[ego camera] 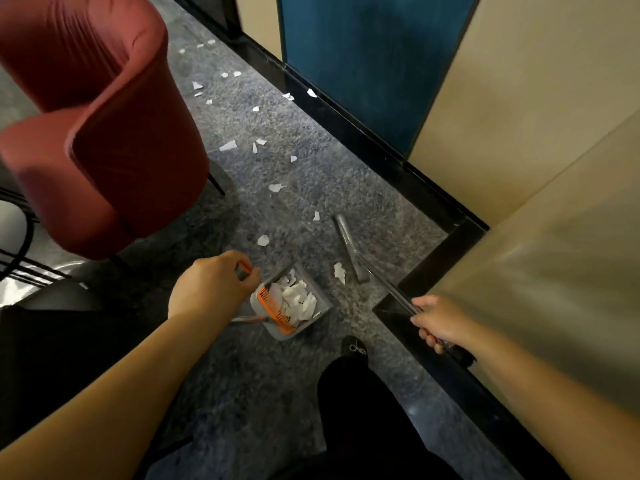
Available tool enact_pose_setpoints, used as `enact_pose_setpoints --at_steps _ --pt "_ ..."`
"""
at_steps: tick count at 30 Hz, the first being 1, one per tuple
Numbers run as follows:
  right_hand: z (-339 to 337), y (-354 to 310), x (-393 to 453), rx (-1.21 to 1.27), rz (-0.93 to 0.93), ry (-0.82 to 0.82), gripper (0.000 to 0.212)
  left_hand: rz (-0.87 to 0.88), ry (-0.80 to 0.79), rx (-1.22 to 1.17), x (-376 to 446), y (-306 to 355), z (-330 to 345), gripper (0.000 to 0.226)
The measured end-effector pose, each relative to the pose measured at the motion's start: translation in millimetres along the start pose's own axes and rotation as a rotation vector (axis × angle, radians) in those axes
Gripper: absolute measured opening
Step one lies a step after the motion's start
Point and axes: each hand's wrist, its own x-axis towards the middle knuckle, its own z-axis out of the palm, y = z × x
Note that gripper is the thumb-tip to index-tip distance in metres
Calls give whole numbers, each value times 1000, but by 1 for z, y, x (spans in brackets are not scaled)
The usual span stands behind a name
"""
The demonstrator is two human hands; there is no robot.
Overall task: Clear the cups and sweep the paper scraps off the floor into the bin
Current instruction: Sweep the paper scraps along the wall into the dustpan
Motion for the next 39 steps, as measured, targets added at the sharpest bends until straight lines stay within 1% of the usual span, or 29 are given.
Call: enact_pose_setpoints --at_steps 5,8,11,14,20,22,25,33,39 --pt "-47 -44 56 -85 1 -16 52 23 -35 70 63 45 5 21" --pt "-68 -66 83 -100 31 -46 52 40 -85 106 98 72 5 19" --pt "-80 -81 108 -130 65 -75 51 37 -129 156 130 85 6 22" --pt "-80 -92 125 -225 64 -127 50 17 -165 172 152 90 4 24" --pt "-60 -111 130 -437 13 -290 49 -15 -163 160 168 89 1 18" --pt "-56 -117 128 -451 12 -345 50 -14 -146 158 171 88 1 17" --pt "-56 -126 124 -380 18 -390 47 -18 -147 174 172 88 1 17" --pt "-45 -152 103 -330 3 -377 47 -13 -138 117 174 62 -10 20" --pt "-38 -192 94 -332 -30 -310 47 -154 -76 -19 174 24 -28 19"
